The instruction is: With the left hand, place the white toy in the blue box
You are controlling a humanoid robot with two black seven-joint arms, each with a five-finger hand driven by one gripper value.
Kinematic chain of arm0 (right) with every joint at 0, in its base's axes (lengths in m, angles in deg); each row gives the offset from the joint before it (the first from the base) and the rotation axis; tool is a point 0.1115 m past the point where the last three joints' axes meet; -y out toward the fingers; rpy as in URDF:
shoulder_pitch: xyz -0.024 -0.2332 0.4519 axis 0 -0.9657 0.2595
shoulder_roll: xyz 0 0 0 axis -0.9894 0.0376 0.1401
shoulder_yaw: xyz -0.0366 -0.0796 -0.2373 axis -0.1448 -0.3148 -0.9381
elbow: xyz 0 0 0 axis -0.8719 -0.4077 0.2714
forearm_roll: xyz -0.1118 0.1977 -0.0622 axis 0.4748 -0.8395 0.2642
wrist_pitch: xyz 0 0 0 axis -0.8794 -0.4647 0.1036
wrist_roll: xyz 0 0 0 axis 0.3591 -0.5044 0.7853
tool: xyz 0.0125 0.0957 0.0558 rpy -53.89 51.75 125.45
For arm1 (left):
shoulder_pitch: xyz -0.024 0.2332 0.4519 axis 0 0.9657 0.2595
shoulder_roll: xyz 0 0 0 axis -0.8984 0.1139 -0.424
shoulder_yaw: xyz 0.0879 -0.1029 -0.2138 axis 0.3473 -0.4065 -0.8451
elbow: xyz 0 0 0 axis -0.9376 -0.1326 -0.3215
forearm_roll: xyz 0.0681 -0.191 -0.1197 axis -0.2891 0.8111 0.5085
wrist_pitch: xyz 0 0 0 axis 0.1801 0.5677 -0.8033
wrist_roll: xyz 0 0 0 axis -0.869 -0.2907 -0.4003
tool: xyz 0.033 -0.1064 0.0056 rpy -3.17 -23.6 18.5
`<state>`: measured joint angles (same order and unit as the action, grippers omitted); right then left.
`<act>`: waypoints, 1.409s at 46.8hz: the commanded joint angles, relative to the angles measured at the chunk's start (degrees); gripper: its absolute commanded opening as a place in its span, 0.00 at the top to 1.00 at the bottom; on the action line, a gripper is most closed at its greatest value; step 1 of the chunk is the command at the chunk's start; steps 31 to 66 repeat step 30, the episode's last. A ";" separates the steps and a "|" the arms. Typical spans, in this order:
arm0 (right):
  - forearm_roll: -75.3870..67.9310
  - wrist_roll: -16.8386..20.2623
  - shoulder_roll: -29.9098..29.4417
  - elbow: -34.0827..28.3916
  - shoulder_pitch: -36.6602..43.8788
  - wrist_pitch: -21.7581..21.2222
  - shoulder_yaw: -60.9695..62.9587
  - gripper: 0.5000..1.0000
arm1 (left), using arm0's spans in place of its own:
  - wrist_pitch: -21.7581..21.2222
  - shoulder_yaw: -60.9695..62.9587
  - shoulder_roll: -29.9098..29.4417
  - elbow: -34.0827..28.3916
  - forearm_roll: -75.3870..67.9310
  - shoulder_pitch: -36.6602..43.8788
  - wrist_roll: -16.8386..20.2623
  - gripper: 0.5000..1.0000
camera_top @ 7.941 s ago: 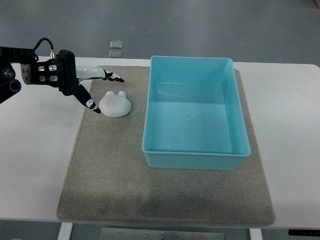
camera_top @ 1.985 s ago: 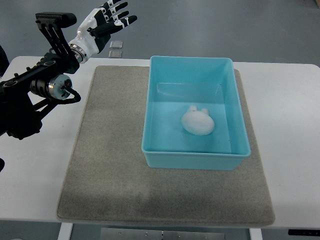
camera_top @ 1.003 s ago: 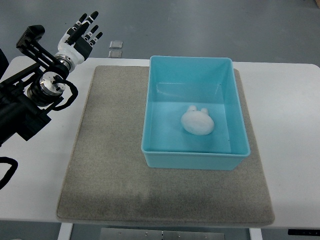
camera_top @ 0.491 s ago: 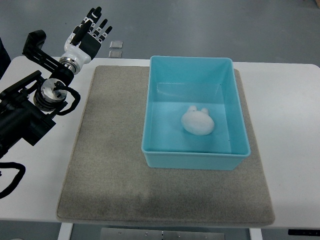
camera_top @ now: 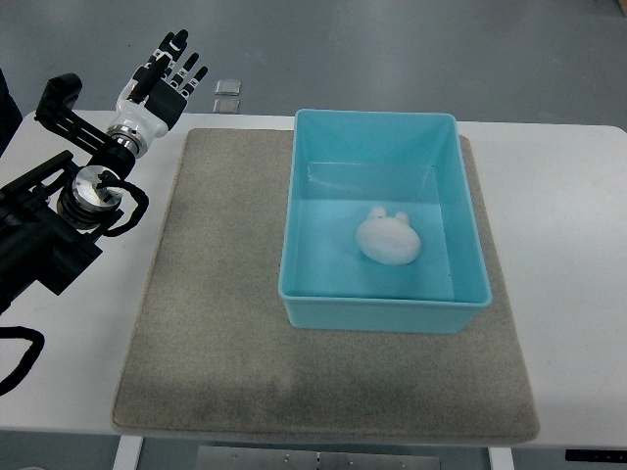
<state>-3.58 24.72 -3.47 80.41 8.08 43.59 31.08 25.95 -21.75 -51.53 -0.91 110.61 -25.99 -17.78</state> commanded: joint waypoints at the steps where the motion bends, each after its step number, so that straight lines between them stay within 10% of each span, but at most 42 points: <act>1: 0.00 0.00 0.00 0.00 0.00 0.00 0.06 0.13 | 0.02 0.08 0.35 -1.31 0.02 -0.17 0.00 0.02; 66: 0.27 -0.53 0.00 -0.97 0.00 -0.61 -0.03 0.13 | -0.16 0.17 0.53 -1.76 0.02 -0.53 0.08 0.02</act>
